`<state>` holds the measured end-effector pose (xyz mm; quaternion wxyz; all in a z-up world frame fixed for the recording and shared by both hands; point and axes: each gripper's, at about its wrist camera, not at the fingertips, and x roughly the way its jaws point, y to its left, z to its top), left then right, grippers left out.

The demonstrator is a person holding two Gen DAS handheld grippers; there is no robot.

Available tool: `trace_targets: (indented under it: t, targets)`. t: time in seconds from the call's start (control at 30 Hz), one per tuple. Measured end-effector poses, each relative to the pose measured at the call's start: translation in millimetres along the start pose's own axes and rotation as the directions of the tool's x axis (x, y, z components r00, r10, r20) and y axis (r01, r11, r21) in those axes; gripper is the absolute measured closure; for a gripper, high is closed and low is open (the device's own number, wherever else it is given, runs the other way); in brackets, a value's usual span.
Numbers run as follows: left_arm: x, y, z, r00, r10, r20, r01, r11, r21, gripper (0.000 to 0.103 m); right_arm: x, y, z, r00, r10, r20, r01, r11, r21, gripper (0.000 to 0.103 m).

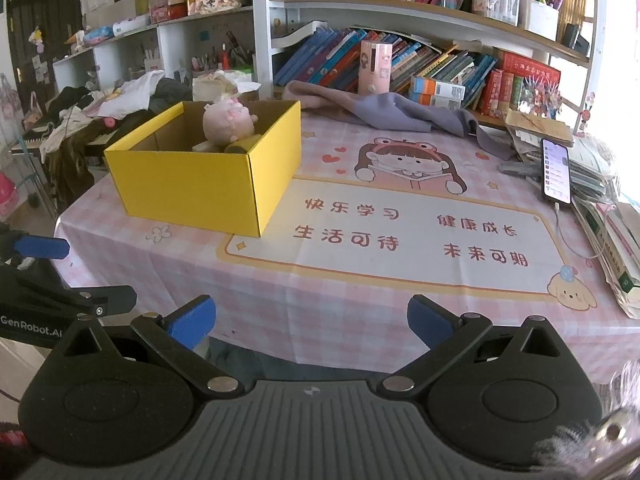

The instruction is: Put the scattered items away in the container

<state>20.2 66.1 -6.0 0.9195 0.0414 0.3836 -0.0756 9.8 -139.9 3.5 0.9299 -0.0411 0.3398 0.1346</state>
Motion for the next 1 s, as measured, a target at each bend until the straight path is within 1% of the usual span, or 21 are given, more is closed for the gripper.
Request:
trace_targets:
  t: [0.8,0.9,1.0]
  targets:
    - [3.2,-2.6,-0.2,1.000,-0.011,-0.012,0.011,1.000,0.003,0.000,0.0,-3.0,0.2,1.000,-0.008,-0.003,0.008,1.000,0.005,0.000]
    - [2.2,0.6,-0.8,1.000,-0.013,0.004,0.013,1.000,-0.009,0.000,0.0,-3.4,0.1,1.000,-0.010,-0.003,0.010,1.000,0.006,0.000]
    - [5.3,2.1,0.3,1.000,-0.017,-0.003,0.017,1.000,-0.013,0.000,0.9,-4.2,1.2,1.000,-0.012,-0.005,0.012,1.000,0.011,0.000]
